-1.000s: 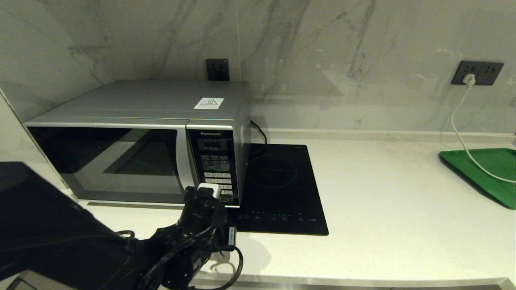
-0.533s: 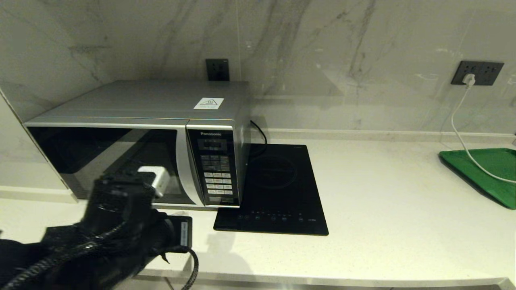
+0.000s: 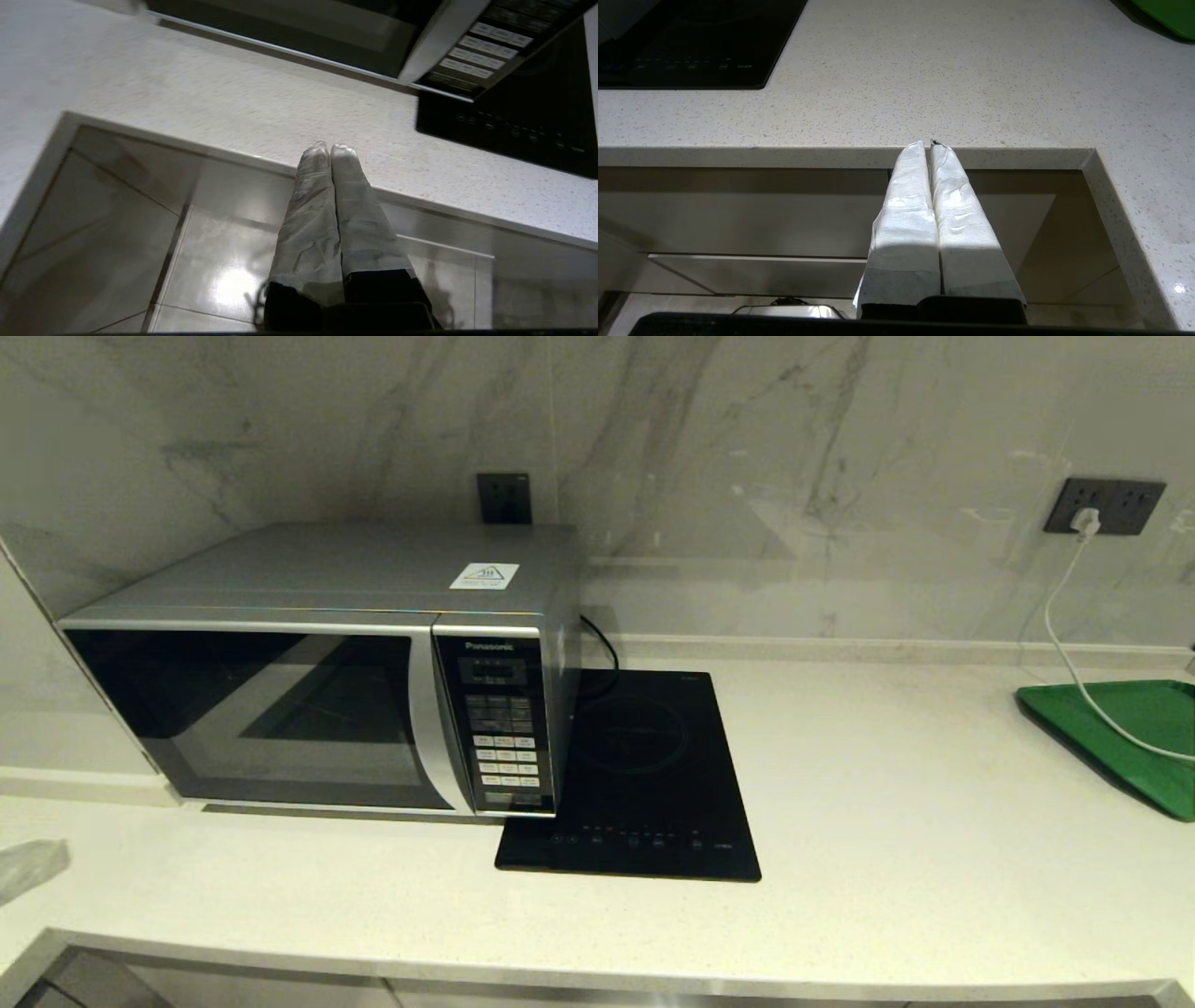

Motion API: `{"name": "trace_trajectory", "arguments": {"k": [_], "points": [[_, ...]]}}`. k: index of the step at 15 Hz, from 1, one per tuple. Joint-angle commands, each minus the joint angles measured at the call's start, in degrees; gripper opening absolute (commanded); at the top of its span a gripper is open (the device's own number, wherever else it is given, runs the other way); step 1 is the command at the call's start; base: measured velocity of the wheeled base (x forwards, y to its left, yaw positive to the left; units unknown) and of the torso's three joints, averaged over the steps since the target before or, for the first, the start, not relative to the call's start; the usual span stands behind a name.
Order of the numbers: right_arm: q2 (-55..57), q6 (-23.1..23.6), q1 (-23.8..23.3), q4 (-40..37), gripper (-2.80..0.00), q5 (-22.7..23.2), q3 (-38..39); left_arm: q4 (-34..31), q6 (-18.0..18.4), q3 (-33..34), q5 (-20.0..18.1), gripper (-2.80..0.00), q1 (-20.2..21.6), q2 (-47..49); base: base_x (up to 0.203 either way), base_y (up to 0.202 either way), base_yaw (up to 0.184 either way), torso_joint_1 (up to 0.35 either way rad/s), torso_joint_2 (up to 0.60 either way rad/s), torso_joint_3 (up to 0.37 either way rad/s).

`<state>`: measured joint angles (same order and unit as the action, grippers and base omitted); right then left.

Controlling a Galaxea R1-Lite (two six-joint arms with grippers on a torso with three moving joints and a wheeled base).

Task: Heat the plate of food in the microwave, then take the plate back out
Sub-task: Open the microwave oven

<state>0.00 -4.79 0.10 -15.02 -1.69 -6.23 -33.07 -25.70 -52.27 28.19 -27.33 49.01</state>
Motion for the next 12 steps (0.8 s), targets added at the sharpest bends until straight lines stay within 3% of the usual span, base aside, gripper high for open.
{"name": "trace_trajectory", "arguments": {"k": [1, 4, 6, 8, 10, 12], "points": [[0.0, -0.04, -0.01, -0.1, -2.8, -0.02, -0.01, -5.68, 2.48, -0.62, 0.0, -2.8, 6.08, -14.07, 0.0, 0.0, 0.0, 0.0, 0.0, 0.0], [0.0, -0.04, -0.01, -0.1, -2.8, 0.02, -0.01, -10.95, 9.91, -0.36, -2.93, -2.8, 15.72, -25.77, 0.0, 0.0, 0.0, 0.0, 0.0, 0.0], [0.0, -0.04, -0.01, -0.1, -2.8, 0.02, -0.01, -15.5, 16.55, 0.36, -8.64, -2.8, 22.31, -32.39, 0.0, 0.0, 0.0, 0.0, 0.0, 0.0], [0.0, -0.04, -0.01, -0.1, -2.8, -0.07, -0.01, -17.23, 19.28, 0.87, -13.33, -2.8, 24.56, -33.83, 0.0, 0.0, 0.0, 0.0, 0.0, 0.0], [0.0, -0.04, -0.01, -0.1, -2.8, 0.02, -0.01, -16.7, 23.29, 0.97, -15.12, -2.8, 25.94, -33.88, 0.0, 0.0, 0.0, 0.0, 0.0, 0.0], [0.0, -0.04, 0.01, -0.1, -2.8, -0.01, -0.01, -15.84, 25.12, 5.93, -18.38, -2.8, 26.88, -37.62, 0.0, 0.0, 0.0, 0.0, 0.0, 0.0]]}}
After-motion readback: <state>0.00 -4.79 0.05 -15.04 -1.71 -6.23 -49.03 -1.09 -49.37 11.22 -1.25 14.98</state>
